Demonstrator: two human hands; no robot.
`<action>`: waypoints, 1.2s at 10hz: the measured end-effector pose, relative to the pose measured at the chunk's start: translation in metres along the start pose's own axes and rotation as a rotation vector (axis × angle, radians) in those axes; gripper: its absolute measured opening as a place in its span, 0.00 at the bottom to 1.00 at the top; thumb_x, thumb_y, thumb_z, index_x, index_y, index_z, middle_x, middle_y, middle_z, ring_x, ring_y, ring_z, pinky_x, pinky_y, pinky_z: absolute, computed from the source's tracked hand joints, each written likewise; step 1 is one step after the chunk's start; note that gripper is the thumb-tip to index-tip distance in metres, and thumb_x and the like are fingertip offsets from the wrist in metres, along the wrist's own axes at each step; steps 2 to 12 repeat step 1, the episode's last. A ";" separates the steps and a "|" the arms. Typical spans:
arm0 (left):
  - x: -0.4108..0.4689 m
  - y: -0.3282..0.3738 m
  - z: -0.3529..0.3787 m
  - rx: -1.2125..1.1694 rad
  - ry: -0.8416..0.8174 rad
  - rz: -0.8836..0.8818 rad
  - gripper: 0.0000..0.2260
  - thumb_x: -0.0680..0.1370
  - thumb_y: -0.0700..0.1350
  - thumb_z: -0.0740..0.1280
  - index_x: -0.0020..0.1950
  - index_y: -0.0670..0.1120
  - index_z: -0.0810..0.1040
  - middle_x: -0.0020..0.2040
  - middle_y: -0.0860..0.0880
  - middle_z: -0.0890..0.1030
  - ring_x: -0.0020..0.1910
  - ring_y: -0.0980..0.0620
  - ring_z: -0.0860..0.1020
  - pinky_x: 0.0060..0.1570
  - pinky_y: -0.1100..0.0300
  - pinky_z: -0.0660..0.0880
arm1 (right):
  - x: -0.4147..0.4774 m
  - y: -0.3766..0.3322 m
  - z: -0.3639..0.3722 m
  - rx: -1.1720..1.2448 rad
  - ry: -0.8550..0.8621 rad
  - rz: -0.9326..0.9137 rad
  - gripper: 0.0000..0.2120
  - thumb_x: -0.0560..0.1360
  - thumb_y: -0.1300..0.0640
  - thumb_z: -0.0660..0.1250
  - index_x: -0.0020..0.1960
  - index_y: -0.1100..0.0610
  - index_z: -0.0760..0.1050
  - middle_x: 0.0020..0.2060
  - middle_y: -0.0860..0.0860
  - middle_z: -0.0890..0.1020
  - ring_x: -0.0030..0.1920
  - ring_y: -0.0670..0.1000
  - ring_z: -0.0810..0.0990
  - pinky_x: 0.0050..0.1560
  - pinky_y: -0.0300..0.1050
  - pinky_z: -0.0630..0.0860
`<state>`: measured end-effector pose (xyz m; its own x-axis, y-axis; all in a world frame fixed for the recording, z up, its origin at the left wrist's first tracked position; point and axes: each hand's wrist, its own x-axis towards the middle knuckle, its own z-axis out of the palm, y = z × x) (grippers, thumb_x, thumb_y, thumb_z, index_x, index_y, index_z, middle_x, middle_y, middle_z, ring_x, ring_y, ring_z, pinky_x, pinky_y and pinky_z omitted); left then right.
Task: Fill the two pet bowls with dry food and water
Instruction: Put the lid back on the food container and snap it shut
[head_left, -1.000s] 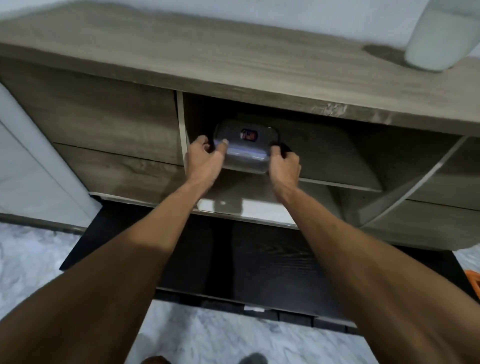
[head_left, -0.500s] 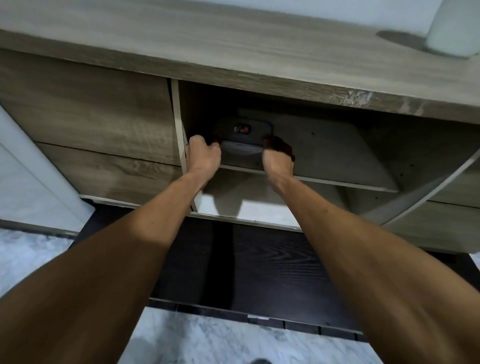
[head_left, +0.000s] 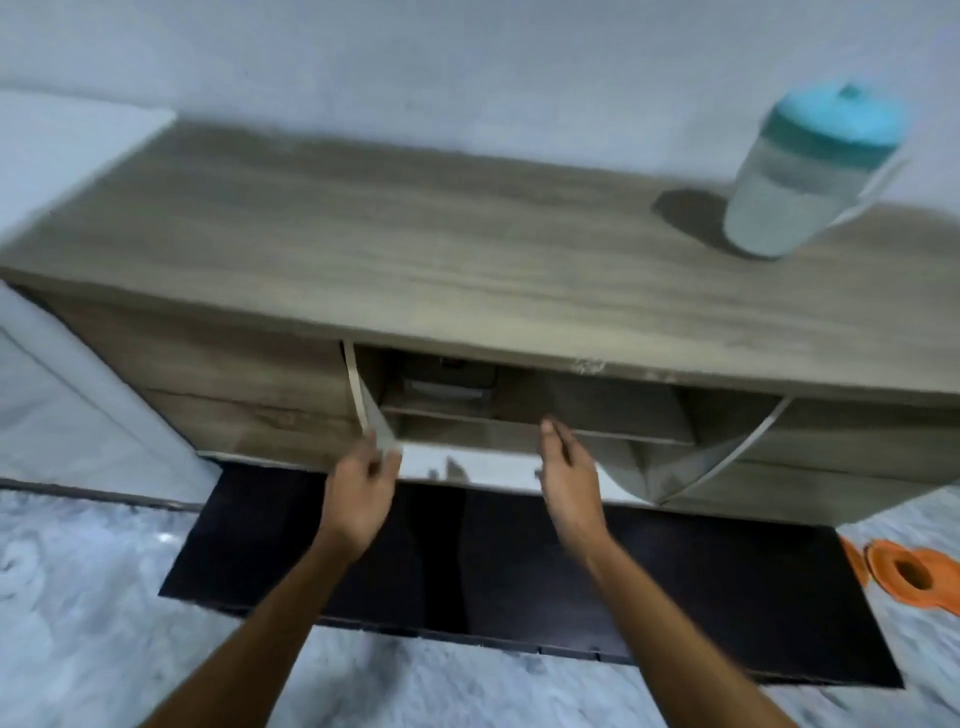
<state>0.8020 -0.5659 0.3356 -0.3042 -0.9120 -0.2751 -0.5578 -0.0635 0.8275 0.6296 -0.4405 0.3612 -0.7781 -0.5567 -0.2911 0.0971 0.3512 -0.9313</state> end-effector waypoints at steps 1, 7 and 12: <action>-0.072 -0.038 -0.034 0.282 -0.054 -0.143 0.14 0.79 0.44 0.67 0.64 0.42 0.79 0.65 0.43 0.79 0.67 0.43 0.75 0.66 0.55 0.68 | -0.049 -0.005 -0.070 0.033 0.007 0.007 0.08 0.78 0.42 0.65 0.54 0.40 0.80 0.60 0.43 0.81 0.65 0.47 0.77 0.71 0.57 0.70; -0.072 -0.038 -0.034 0.282 -0.054 -0.143 0.14 0.79 0.44 0.67 0.64 0.42 0.79 0.65 0.43 0.79 0.67 0.43 0.75 0.66 0.55 0.68 | -0.049 -0.005 -0.070 0.033 0.007 0.007 0.08 0.78 0.42 0.65 0.54 0.40 0.80 0.60 0.43 0.81 0.65 0.47 0.77 0.71 0.57 0.70; -0.072 -0.038 -0.034 0.282 -0.054 -0.143 0.14 0.79 0.44 0.67 0.64 0.42 0.79 0.65 0.43 0.79 0.67 0.43 0.75 0.66 0.55 0.68 | -0.049 -0.005 -0.070 0.033 0.007 0.007 0.08 0.78 0.42 0.65 0.54 0.40 0.80 0.60 0.43 0.81 0.65 0.47 0.77 0.71 0.57 0.70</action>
